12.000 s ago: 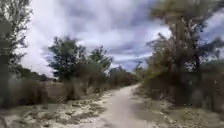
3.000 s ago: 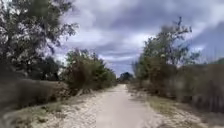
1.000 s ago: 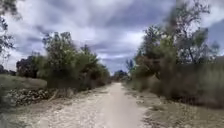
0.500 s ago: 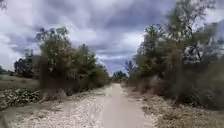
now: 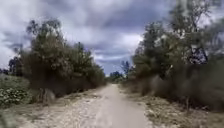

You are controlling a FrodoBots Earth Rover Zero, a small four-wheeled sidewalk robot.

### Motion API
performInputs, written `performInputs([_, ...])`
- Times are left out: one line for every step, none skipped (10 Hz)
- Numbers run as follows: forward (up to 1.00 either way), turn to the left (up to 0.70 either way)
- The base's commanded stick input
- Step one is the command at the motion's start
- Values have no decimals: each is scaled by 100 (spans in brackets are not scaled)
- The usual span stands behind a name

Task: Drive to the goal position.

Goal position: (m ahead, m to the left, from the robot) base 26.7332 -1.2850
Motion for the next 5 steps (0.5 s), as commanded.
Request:
performInputs([85,0])
performInputs([85,0])
performInputs([85,0])
performInputs([85,0])
performInputs([85,0])
